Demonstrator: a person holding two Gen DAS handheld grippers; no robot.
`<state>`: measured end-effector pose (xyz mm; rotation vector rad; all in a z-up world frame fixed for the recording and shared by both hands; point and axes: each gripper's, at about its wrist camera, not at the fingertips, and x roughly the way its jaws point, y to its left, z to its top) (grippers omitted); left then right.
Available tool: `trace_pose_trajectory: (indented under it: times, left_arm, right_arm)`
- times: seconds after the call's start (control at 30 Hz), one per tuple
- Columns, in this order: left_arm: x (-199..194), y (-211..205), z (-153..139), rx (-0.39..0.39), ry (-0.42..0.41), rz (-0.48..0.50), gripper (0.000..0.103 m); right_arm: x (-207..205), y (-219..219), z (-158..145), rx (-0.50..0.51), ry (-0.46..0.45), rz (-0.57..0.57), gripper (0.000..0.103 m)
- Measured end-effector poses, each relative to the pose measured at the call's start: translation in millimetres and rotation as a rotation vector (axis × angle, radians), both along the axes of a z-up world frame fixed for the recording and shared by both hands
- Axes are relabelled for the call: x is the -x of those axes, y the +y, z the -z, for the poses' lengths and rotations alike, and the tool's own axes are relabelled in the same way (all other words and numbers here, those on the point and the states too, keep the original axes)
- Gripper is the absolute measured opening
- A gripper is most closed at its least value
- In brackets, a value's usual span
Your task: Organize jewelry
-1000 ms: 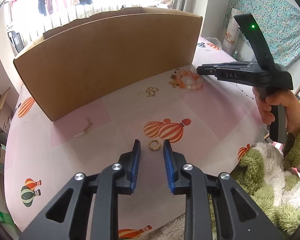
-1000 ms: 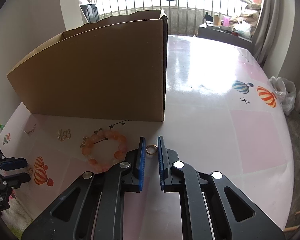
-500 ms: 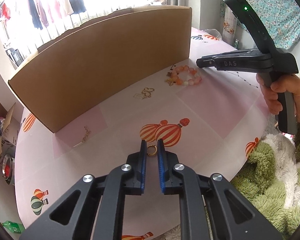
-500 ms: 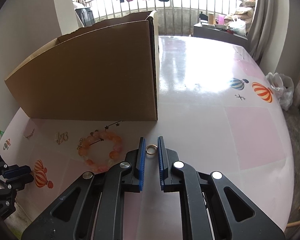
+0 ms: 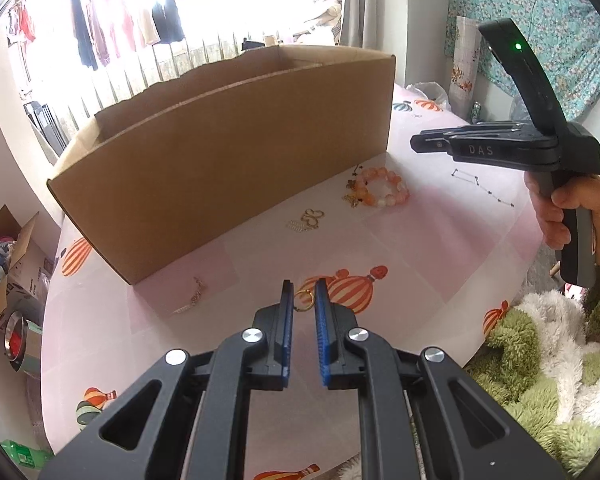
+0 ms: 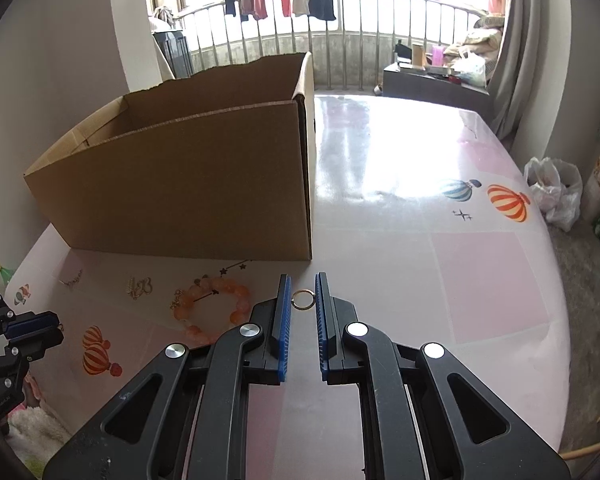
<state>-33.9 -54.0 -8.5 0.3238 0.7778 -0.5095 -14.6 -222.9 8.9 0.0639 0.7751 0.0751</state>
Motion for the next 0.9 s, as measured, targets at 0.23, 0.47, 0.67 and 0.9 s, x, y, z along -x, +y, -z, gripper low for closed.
trace_pose_trajectory:
  times: [0.23, 0.47, 0.67, 0.9]
  left_arm:
    - [-19, -1, -47, 0.062, -0.154, 0.029, 0.010]
    - [-76, -16, -87, 0.144, -0.211, 0.054, 0.010]
    - [-159, -43, -90, 0.084, -0.046, 0.018, 0.010]
    - [-244, -57, -57, 0.024, 0.273, 0.028, 0.010]
  right_arm:
    - [9, 6, -59, -0.044, -0.161, -0.070, 0.010]
    - [-51, 22, -98, -0.070, -0.185, -0.264, 0.010]
    - [-138, 43, -81, -0.028, 0.033, -0.391, 0.010]
    - [-198, 50, -54, 0.015, 0.245, -0.440, 0.010]
